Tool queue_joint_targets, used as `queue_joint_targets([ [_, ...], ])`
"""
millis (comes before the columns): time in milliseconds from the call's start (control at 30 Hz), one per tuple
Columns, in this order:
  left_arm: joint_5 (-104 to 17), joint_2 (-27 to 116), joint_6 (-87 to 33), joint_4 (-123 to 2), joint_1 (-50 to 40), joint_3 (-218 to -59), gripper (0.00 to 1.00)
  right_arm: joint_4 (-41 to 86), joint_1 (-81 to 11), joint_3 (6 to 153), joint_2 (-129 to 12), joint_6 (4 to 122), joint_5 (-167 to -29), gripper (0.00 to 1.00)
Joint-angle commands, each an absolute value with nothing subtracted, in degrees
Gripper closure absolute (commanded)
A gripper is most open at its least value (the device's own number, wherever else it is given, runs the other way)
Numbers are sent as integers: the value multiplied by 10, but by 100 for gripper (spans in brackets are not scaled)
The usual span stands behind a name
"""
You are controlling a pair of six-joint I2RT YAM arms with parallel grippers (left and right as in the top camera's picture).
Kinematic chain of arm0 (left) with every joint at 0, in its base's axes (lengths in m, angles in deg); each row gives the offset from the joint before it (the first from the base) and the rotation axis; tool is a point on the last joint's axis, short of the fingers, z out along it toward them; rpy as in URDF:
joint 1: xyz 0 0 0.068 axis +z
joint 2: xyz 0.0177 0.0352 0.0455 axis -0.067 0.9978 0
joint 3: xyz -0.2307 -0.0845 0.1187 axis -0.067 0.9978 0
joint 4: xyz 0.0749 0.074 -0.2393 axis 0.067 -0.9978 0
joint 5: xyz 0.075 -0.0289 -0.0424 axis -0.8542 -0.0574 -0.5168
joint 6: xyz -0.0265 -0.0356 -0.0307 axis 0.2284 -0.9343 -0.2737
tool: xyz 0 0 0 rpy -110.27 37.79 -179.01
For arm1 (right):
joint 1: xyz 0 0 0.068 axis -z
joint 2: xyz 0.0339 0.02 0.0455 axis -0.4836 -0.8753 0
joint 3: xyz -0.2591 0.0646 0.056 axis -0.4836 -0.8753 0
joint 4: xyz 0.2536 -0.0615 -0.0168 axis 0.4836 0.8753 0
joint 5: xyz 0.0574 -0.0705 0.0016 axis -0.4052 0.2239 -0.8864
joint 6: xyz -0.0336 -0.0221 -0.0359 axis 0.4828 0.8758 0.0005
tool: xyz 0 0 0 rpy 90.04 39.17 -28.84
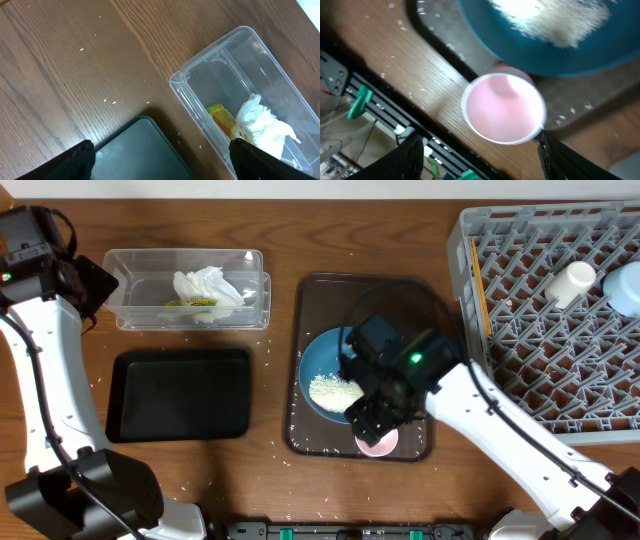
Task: Sort waste into correct bins and load items into the dishwasher rack
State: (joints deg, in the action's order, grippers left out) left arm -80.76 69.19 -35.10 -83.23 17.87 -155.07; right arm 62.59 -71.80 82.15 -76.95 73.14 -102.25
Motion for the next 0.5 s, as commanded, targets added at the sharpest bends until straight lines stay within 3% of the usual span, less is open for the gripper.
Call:
queue_joint_targets([
  [0, -815, 694, -341, -834, 181, -1555, 11, 608, -752, 817, -769, 721, -1037, 28],
  [233, -815, 694, -341, -834, 181, -1555, 11, 537, -810, 762, -769, 659, -953, 31],
  [467, -815, 694, -341, -834, 181, -1555, 11, 512, -825, 698, -769, 580, -925, 43],
])
